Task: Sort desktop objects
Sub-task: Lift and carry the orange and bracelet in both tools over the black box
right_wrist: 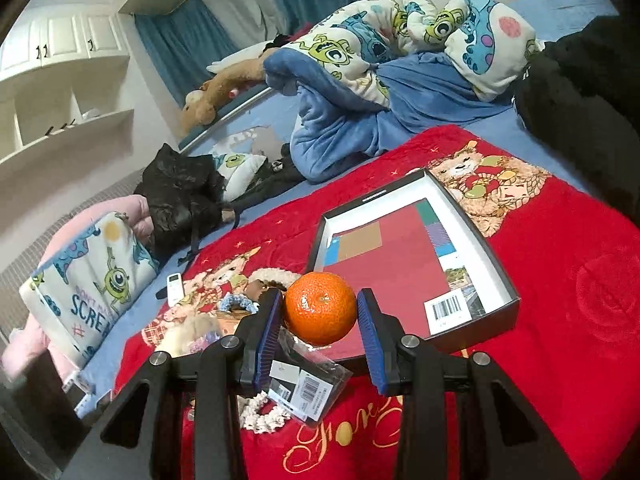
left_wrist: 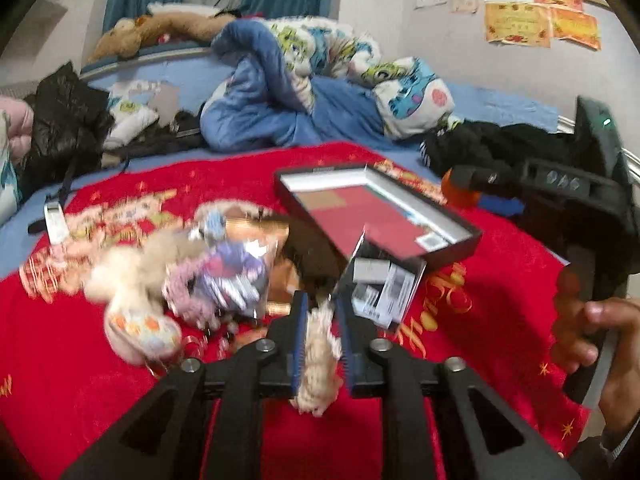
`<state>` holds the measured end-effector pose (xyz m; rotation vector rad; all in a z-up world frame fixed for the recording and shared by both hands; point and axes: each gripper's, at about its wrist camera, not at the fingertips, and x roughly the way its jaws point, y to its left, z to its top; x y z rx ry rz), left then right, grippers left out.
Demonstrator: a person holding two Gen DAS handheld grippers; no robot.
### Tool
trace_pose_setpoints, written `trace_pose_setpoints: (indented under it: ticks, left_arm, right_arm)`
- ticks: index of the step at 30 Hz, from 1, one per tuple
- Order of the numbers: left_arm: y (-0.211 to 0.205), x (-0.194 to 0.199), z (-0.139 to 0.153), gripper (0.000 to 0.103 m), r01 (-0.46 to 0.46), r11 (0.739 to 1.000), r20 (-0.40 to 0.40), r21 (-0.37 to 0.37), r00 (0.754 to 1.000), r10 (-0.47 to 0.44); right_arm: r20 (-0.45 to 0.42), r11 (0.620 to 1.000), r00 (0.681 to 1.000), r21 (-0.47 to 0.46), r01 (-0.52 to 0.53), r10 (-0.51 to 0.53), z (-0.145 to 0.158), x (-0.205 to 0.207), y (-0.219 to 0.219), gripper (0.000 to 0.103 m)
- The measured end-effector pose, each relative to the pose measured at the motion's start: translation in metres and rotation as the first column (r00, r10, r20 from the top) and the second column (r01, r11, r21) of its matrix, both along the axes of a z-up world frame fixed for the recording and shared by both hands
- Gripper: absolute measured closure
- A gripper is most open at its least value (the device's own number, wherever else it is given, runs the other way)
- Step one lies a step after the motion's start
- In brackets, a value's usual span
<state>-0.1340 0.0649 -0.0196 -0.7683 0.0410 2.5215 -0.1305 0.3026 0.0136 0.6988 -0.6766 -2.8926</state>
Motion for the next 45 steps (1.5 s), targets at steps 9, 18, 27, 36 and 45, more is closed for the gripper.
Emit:
trace_pose_setpoints:
  ticks: [9, 18, 27, 36, 45]
  left_arm:
    - [0.009, 0.003, -0.028, 0.059, -0.027, 0.997, 0.044, -0.066, 0.999, 0.03]
    - [0.014, 0.002, -0.037, 0.09, -0.003, 0.998, 0.066, -0.057, 0.998, 0.007]
    - [0.023, 0.019, -0.024, 0.09, 0.002, 0.996, 0.004, -0.09, 1.0, -0.002]
    - [0.028, 0.013, 0.007, 0.09, 0.036, 0.999, -0.032, -0.025, 0.999, -0.037]
    - [0.071, -0.046, 0.037, 0.09, 0.057, 0.998, -0.055, -0.002, 0.997, -0.057]
  right_arm:
    - [0.014, 0.998, 0.999, 0.046, -0.035, 0.034, -0.003, 0.003, -0.01, 0.066]
    - [0.028, 0.996, 0.998, 0.072, -0.05, 0.048, -0.004, 0.002, -0.017, 0.066]
    - [0.038, 0.996, 0.999, 0.082, -0.041, 0.037, -0.006, 0.005, -0.019, 0.066]
    - [0.059, 0.994, 0.998, 0.113, 0.008, -0.015, -0.013, 0.006, 0.002, 0.066]
    - [0.039, 0.999, 0.999, 0.042, -0.005, 0.003, -0.005, -0.019, 0.019, 0.066]
